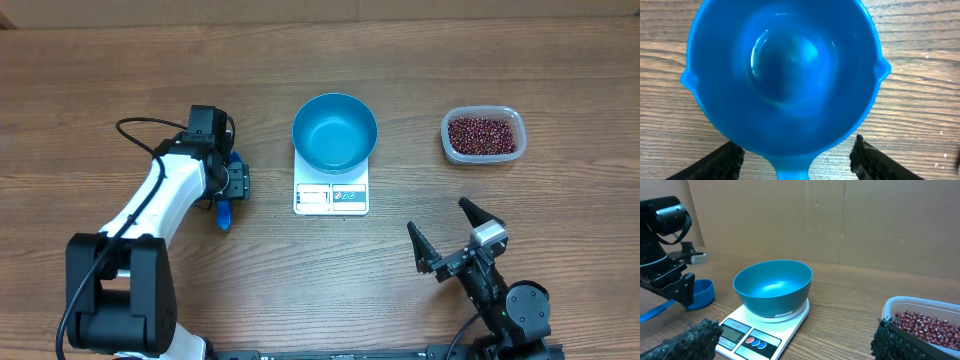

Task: Scoop item into bowl and weigh 150g on scale
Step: 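Move the left gripper over the blue scoop and lower onto its handle, then grasp the blue scoop handle with the left gripper and lift it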

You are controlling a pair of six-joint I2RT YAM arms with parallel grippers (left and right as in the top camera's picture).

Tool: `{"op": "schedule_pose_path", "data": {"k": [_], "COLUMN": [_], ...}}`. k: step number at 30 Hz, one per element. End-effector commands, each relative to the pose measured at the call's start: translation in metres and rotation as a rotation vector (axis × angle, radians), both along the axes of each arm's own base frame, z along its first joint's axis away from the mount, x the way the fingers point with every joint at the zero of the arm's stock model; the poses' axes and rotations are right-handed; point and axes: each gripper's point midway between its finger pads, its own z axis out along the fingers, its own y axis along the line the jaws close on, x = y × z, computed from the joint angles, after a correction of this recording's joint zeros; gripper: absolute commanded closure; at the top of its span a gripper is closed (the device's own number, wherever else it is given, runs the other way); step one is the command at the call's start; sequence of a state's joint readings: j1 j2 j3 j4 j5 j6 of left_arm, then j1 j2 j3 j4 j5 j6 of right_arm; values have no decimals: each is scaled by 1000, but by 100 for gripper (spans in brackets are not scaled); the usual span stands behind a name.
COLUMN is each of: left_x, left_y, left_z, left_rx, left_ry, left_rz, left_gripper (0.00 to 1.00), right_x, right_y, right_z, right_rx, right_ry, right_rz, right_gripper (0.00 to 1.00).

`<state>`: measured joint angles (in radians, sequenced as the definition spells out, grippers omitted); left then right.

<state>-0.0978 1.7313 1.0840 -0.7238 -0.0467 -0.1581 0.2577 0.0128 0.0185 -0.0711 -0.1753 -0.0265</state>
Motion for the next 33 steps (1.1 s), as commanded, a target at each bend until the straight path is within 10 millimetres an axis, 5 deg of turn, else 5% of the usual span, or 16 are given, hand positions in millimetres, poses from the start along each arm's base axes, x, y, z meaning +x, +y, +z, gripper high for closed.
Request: {"op": "schedule_pose_path", "data": {"k": [1,15,33], "left_x": [-3,-2,-5], "left_y": [3,2,2], "left_z": [-8,-9,-12], "left_rx": [12,4,1], "left_ry": [17,11,21], "left_rz": [25,50,68], "left_gripper": [31,61,80], "right_x": [0,0,0], "right_y": [0,0,0], "right_z": [-2,-2,-2], "right_rx": [-3,-3,-3], "right_ry": [-7,-6,-7], "right_rz": [-5,-5,-5], "right_gripper": [0,0,0]}}
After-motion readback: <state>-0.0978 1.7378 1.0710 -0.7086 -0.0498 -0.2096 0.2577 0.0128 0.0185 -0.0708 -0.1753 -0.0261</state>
